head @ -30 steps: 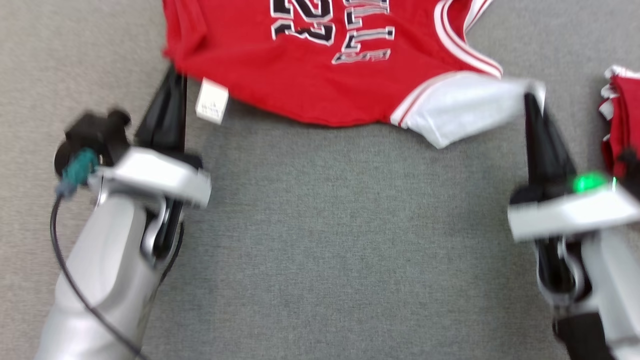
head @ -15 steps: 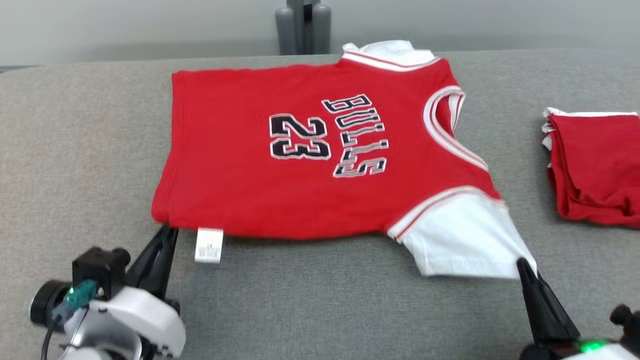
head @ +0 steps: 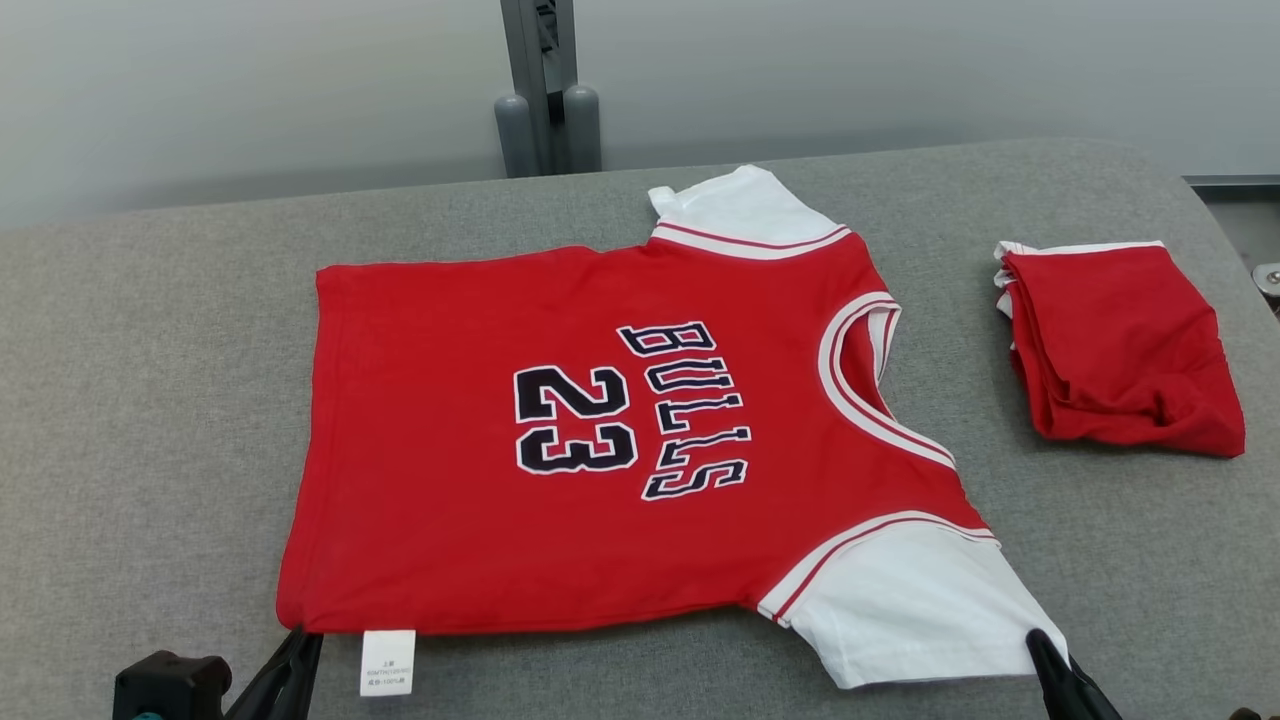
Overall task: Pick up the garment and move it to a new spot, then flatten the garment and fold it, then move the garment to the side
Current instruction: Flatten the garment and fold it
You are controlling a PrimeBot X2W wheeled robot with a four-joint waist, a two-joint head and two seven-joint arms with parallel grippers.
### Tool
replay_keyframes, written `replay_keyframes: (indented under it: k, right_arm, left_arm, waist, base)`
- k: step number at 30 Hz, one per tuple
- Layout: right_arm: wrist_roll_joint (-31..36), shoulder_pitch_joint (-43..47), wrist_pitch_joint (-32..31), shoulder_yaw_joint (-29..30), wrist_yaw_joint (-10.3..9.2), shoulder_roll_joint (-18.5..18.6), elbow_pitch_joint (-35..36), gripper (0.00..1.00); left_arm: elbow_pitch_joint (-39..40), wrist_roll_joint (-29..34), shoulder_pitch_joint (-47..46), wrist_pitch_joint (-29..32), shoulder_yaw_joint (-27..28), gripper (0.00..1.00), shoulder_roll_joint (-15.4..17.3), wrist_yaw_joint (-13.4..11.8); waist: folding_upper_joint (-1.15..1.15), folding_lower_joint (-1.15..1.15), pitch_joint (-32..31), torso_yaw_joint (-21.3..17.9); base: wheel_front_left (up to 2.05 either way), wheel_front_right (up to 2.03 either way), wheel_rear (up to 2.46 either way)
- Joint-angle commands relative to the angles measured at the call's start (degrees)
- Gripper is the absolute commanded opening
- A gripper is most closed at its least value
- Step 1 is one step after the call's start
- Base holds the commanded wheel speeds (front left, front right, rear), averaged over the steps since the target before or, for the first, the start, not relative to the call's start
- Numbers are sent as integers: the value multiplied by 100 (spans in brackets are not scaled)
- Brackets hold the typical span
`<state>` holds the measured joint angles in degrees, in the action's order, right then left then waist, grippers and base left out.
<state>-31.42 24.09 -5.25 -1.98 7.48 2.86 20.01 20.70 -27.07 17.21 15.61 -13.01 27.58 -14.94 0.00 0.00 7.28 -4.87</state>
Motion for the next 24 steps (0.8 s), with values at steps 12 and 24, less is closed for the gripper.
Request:
replay_keyframes:
  k: [12,24]
  right_arm:
    - [-167,-572,139,145,3,19,-119,0]
    - [172,-2259,178,-43,4,18,-864,0]
  left_arm:
    - [27,-174,-487,207,-134,0,-34,154]
    - [-653,-273,-1538,138,-232,0,-279,366]
  waist:
    - [0,0,132,160]
    - [0,0,793,198]
  base:
    - [0,0,0]
    - [0,0,0]
